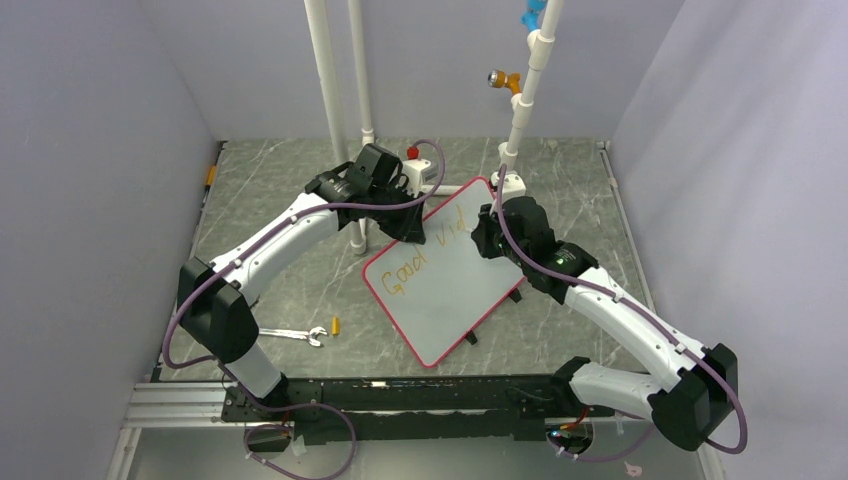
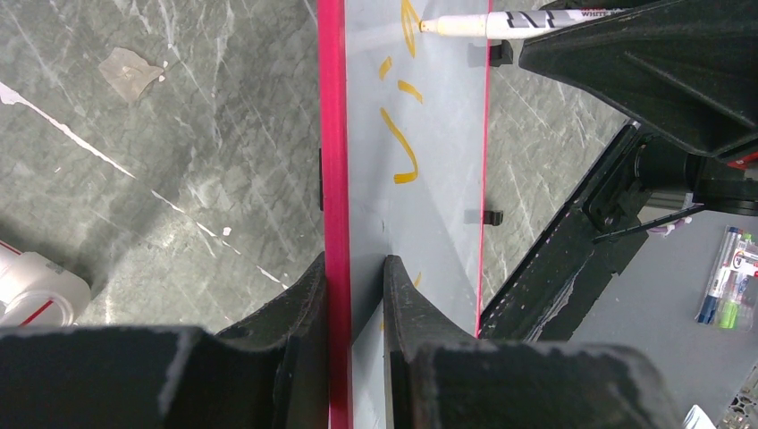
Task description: Write a sentence on the whiteboard
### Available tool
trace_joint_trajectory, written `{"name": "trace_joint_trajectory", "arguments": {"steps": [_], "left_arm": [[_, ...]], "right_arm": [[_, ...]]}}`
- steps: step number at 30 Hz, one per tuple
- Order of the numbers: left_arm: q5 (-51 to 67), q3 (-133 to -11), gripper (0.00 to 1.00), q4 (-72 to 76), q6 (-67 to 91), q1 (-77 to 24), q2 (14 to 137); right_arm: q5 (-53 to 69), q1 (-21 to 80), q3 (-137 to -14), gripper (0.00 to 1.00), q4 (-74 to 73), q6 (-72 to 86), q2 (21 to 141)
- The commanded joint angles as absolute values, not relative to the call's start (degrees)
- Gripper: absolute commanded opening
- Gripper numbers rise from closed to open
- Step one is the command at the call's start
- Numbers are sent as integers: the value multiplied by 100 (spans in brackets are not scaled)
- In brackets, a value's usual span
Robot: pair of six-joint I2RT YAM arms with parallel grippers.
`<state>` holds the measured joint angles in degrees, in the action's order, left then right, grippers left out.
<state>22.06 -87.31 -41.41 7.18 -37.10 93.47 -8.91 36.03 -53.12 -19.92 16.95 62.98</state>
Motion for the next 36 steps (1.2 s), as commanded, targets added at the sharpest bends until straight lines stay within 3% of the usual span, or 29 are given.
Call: {"name": "trace_joint_trajectory", "arguments": {"steps": [1, 36], "left_arm": [[1768, -8666, 0, -4157, 161, -3796, 9196], [1714, -8652, 0, -4162, 146, -3788, 9159]], "right_arm": [[-797, 3608, -5239, 0, -2065, 1774, 6283], [-1055, 3435, -5877, 0, -2117, 1508, 6059]]}}
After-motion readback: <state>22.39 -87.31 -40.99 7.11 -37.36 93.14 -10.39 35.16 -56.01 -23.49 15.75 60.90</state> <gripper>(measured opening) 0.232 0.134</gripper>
